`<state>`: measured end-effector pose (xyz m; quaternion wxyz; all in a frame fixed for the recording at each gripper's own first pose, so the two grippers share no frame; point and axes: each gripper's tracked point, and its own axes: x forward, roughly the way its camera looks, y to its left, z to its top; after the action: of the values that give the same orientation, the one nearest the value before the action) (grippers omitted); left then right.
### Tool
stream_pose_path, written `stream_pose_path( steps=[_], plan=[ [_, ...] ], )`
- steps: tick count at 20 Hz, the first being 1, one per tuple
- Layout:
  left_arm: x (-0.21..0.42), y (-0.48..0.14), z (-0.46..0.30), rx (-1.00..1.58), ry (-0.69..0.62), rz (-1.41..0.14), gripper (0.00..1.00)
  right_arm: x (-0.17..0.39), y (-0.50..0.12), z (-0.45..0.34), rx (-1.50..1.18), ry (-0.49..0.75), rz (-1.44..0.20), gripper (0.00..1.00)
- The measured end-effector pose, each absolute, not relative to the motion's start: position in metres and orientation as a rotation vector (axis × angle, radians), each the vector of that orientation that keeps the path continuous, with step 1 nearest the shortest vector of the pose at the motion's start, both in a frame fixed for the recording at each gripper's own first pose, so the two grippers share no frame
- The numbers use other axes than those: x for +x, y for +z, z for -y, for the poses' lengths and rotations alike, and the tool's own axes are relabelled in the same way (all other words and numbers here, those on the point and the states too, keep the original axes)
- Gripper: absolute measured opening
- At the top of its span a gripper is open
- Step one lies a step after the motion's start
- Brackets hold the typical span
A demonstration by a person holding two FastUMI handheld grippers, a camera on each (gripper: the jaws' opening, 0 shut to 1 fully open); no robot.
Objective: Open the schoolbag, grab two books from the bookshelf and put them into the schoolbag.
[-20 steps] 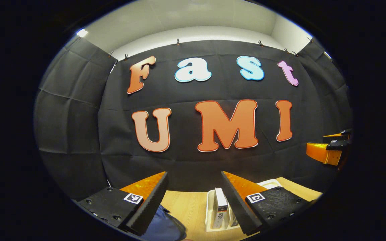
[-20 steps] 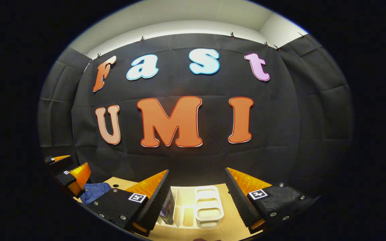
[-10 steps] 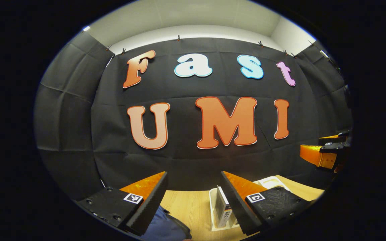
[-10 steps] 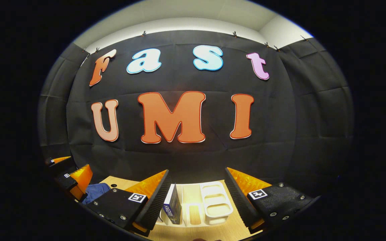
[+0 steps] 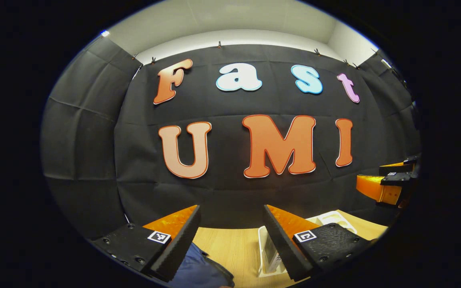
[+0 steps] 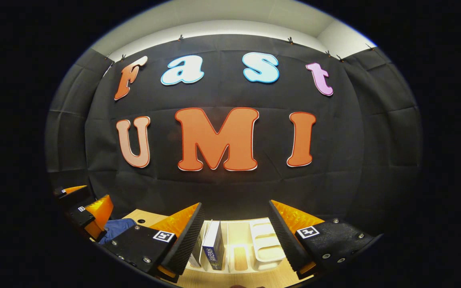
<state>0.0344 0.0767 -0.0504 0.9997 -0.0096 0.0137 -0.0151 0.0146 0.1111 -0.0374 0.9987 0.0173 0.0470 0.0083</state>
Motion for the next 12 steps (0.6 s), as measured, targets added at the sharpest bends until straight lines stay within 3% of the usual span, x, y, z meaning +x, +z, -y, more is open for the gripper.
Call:
stream_pose_path(
  steps=[12],
  plan=[
    [0.026, -0.055, -0.103, -0.015, 0.011, -0.041, 0.99, 0.014, -0.041, -0.143, 0.026, 0.084, -0.104, 0.94]
  ],
)
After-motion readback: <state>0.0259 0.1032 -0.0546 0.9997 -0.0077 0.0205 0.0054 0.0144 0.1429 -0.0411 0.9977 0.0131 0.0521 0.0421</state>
